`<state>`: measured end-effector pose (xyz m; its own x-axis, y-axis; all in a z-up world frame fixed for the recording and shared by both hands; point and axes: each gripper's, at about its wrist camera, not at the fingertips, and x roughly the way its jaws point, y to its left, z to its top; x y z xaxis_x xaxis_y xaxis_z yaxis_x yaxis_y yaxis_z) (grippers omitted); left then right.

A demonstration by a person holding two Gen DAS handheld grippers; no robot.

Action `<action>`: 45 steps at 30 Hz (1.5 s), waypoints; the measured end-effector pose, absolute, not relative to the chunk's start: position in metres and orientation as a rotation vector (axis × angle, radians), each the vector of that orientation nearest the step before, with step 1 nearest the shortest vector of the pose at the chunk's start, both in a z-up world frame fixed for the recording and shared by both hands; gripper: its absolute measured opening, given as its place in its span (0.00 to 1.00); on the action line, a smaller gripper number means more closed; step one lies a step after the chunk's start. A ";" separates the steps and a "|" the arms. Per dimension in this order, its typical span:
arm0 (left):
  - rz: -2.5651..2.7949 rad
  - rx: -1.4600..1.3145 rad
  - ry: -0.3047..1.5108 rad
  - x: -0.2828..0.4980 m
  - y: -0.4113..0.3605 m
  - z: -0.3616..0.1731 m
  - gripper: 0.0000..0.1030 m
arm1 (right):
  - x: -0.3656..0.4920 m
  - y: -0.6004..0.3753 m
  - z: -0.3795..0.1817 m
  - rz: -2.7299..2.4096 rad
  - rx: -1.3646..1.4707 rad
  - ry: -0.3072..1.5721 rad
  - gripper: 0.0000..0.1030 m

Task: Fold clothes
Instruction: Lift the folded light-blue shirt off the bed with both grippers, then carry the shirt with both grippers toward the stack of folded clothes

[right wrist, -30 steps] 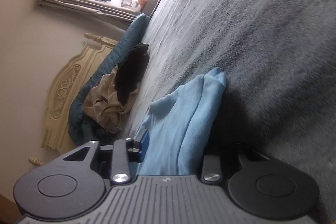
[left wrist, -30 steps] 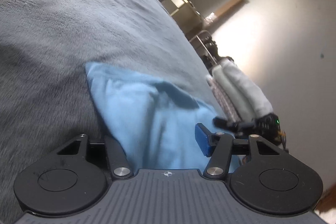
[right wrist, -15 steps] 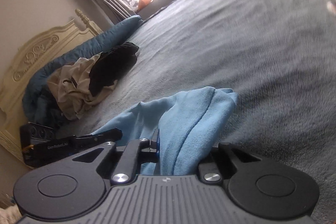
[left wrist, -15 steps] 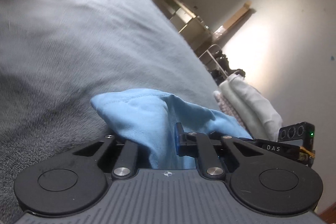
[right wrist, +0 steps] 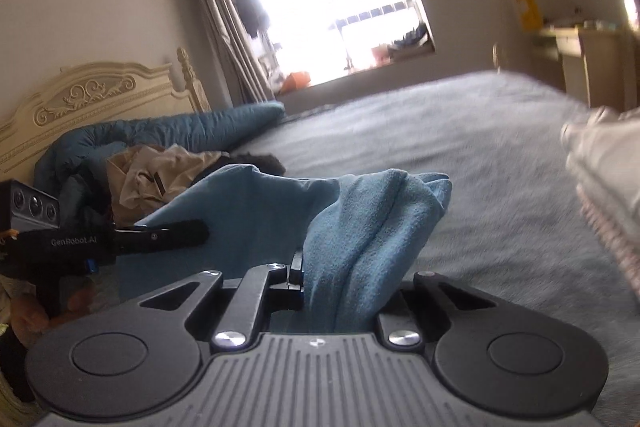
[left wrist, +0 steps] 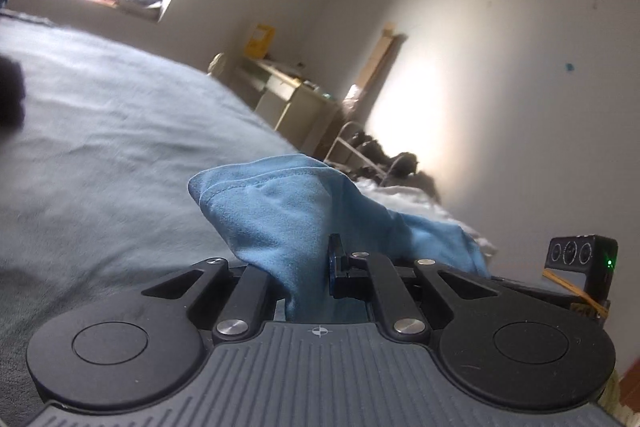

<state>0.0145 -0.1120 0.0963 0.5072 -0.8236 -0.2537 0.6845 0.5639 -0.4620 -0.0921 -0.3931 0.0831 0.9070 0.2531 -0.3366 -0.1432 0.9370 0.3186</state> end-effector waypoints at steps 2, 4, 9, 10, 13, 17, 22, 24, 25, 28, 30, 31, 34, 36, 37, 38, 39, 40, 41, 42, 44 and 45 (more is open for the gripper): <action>-0.950 -0.314 0.453 0.002 -0.121 0.111 0.05 | -0.111 -0.398 0.095 0.197 0.284 0.332 0.11; -0.971 -0.312 0.429 -0.012 -0.130 0.124 0.05 | -0.129 -0.406 0.107 0.187 0.279 0.285 0.11; -1.029 -0.287 0.353 -0.034 -0.170 0.153 0.05 | -0.166 -0.436 0.140 0.141 0.229 0.197 0.11; -1.043 -0.286 0.337 -0.037 -0.180 0.159 0.05 | -0.172 -0.443 0.149 0.123 0.209 0.185 0.11; -1.085 -0.290 0.295 -0.041 -0.212 0.173 0.05 | -0.189 -0.465 0.176 0.062 0.139 0.150 0.11; -1.125 -0.303 0.248 -0.040 -0.259 0.186 0.05 | -0.202 -0.497 0.209 -0.043 0.027 0.112 0.11; -1.154 -0.297 0.221 -0.027 -0.320 0.195 0.05 | -0.200 -0.538 0.232 -0.167 -0.101 0.087 0.11; -1.164 -0.294 0.223 -0.021 -0.343 0.198 0.05 | -0.194 -0.555 0.235 -0.207 -0.138 0.085 0.11; -1.168 -0.290 0.220 -0.017 -0.354 0.198 0.05 | -0.190 -0.564 0.235 -0.223 -0.149 0.086 0.11; -1.183 -0.271 0.217 -0.006 -0.381 0.193 0.05 | -0.178 -0.589 0.234 -0.263 -0.165 0.087 0.11; -1.194 -0.260 0.220 0.003 -0.396 0.189 0.05 | -0.173 -0.605 0.231 -0.280 -0.162 0.084 0.11; -1.200 -0.259 0.226 0.008 -0.402 0.186 0.05 | -0.170 -0.613 0.229 -0.288 -0.160 0.084 0.11; -1.213 -0.258 0.242 0.017 -0.417 0.179 0.05 | -0.160 -0.634 0.226 -0.306 -0.152 0.086 0.11; -1.221 -0.259 0.245 0.020 -0.423 0.179 0.05 | -0.154 -0.643 0.225 -0.315 -0.147 0.090 0.11; -1.225 -0.258 0.245 0.020 -0.426 0.179 0.05 | -0.151 -0.647 0.224 -0.319 -0.148 0.093 0.11; -1.228 -0.256 0.245 0.021 -0.428 0.178 0.05 | -0.148 -0.650 0.223 -0.323 -0.150 0.097 0.11; -1.230 -0.254 0.246 0.021 -0.430 0.178 0.05 | -0.145 -0.652 0.222 -0.327 -0.151 0.101 0.11; -1.230 -0.253 0.248 0.020 -0.430 0.178 0.05 | -0.143 -0.653 0.220 -0.330 -0.151 0.104 0.11; -1.230 -0.253 0.251 0.020 -0.430 0.178 0.05 | -0.141 -0.653 0.219 -0.333 -0.151 0.107 0.11; -1.228 -0.251 0.254 0.020 -0.430 0.177 0.05 | -0.140 -0.653 0.218 -0.334 -0.152 0.110 0.11; -1.222 -0.248 0.258 0.019 -0.429 0.175 0.05 | -0.135 -0.652 0.215 -0.334 -0.156 0.116 0.11; -1.220 -0.246 0.261 0.019 -0.429 0.174 0.05 | -0.132 -0.651 0.214 -0.333 -0.156 0.120 0.11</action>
